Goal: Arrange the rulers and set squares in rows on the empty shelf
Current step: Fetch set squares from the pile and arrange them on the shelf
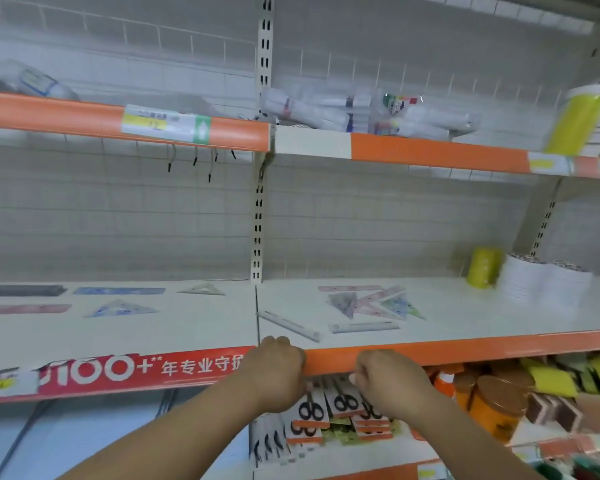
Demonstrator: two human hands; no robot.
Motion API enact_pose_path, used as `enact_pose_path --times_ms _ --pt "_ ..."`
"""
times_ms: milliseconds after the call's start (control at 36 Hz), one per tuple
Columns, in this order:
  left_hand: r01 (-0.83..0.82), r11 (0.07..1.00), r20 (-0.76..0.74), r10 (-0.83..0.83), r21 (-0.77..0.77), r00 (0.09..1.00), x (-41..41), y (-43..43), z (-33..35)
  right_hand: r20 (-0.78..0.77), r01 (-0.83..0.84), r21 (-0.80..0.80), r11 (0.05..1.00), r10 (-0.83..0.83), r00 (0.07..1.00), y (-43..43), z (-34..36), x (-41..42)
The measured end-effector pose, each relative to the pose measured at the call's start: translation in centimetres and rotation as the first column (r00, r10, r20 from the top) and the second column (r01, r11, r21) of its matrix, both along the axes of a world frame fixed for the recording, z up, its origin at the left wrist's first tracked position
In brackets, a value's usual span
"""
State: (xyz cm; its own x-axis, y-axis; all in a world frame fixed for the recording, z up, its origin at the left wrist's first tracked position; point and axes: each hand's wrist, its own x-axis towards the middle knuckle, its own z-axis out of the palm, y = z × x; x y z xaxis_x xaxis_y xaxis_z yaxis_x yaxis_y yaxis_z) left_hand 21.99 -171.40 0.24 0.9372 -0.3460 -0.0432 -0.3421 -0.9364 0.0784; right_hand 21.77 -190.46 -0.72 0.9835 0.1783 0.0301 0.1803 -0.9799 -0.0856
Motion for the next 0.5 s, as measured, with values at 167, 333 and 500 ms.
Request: enact_pose_path --times_ms 167,333,500 --pt "0.008 1.0 -0.032 -0.008 0.012 0.999 3.5 -2.3 -0.2 -0.013 0.032 -0.008 0.999 -0.032 0.999 -2.7 -0.4 2.4" --pt "0.04 0.999 -0.029 -0.04 -0.003 0.999 8.3 -4.5 -0.2 -0.002 0.122 -0.033 0.992 -0.122 0.993 -5.4 -0.6 5.7" --pt "0.074 0.997 -0.03 -0.074 0.014 0.997 13.7 -6.0 0.3 0.019 0.193 -0.035 0.981 -0.192 0.981 -8.2 0.4 9.8"
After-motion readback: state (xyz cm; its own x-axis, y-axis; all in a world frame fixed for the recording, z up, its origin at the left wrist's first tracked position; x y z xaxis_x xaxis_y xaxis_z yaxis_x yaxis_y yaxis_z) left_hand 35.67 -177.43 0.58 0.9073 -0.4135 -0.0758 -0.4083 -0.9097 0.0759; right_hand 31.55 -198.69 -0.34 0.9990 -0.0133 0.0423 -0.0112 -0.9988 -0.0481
